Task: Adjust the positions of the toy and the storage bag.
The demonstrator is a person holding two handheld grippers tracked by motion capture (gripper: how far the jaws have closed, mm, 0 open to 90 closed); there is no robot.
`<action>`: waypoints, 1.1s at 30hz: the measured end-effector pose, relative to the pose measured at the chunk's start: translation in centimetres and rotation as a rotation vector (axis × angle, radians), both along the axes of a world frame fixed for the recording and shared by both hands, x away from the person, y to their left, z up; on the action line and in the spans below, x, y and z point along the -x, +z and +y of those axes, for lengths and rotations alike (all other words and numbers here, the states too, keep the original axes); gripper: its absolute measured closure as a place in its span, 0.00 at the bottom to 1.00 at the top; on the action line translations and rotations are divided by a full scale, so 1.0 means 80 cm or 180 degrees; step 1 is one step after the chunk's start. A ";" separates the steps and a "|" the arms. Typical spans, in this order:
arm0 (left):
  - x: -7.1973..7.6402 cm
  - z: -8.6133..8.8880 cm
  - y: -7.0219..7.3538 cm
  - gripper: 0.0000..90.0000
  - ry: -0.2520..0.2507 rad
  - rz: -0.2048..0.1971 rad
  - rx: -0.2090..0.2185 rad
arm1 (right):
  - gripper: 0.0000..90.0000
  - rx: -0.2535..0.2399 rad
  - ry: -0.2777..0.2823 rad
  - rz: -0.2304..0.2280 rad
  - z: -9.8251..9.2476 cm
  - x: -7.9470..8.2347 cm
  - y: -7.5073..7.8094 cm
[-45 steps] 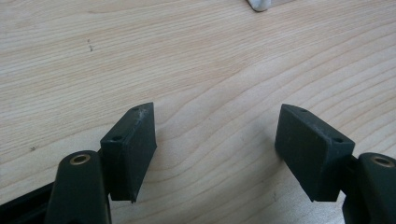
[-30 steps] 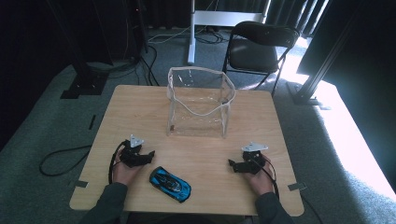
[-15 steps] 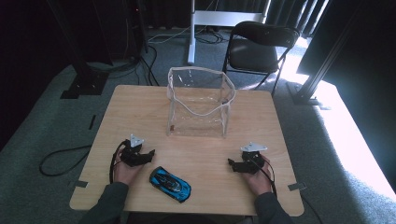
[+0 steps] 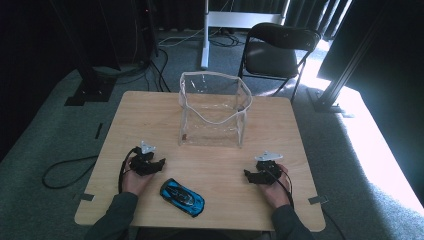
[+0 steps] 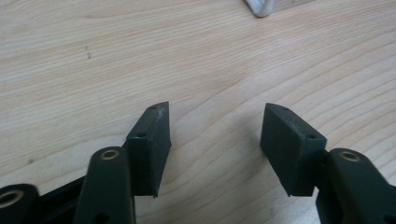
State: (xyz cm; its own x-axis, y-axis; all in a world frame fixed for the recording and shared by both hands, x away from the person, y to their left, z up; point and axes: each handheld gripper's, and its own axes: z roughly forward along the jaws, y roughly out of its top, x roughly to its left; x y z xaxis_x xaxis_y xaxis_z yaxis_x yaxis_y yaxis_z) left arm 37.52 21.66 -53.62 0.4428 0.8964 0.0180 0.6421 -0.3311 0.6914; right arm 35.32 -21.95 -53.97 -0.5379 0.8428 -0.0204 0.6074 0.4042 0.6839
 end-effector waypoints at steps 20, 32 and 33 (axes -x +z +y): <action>-0.010 -0.012 0.011 0.51 -0.0072 -0.0040 -0.0038 | 0.56 -0.0064 0.0075 -0.0360 0.022 -0.015 0.044; -0.022 -0.024 0.028 0.52 -0.0140 -0.0108 0.0028 | 0.63 -0.0203 0.0007 -0.0361 0.019 -0.032 0.058; -0.023 -0.025 0.029 0.52 -0.0149 -0.0110 0.0030 | 0.63 -0.0246 0.0018 -0.0359 0.018 -0.033 0.059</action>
State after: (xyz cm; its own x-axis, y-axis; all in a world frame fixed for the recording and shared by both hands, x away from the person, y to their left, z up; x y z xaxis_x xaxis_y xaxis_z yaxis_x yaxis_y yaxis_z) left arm 39.35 19.69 -51.30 0.4836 0.8749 0.0257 0.6018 -0.3536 0.7161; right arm 37.96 -20.54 -49.29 -0.5407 0.8411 -0.0160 0.5227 0.3508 0.7770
